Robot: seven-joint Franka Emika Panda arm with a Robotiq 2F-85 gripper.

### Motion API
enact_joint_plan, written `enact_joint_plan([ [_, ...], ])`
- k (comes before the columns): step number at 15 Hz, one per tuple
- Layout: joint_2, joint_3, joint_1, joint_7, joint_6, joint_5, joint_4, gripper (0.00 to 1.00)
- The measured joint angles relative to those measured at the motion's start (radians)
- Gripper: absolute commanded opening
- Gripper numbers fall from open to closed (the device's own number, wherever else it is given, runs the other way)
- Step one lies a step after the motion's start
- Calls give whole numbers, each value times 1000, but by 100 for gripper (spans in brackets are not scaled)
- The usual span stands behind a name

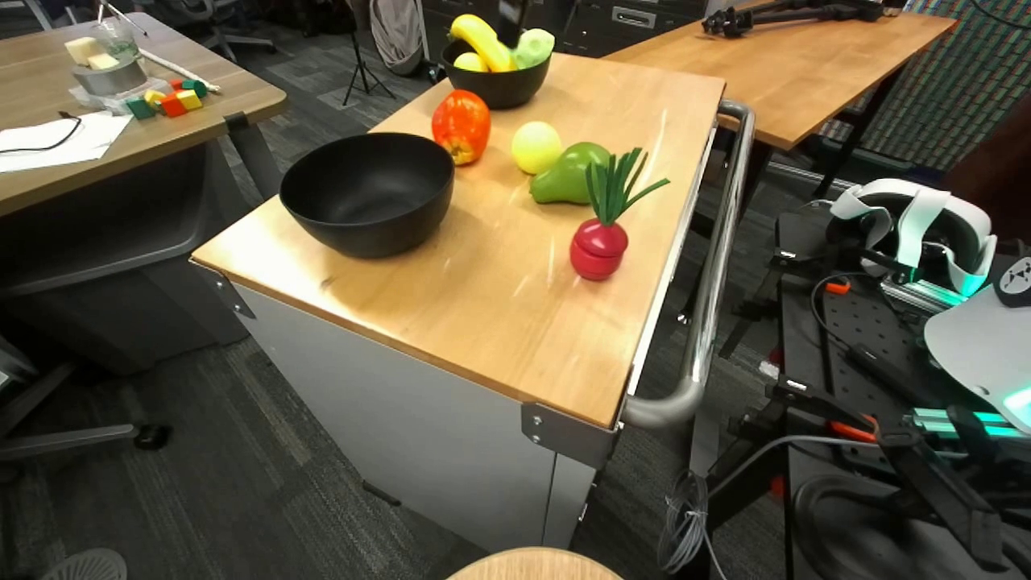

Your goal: Take the plastic fruits and vegetables and place them on the table

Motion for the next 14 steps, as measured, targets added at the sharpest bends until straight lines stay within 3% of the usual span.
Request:
enact_joint_plan([
  [3, 7, -61, -15, -55, -79, 158, 143, 100],
  [5, 63, -93, -32, -80, -156, 207, 245, 100],
  [8, 134, -97, -40, -82, -171, 212, 304, 100],
  [14, 147, -94, -48, -80, -111, 196, 323, 100],
])
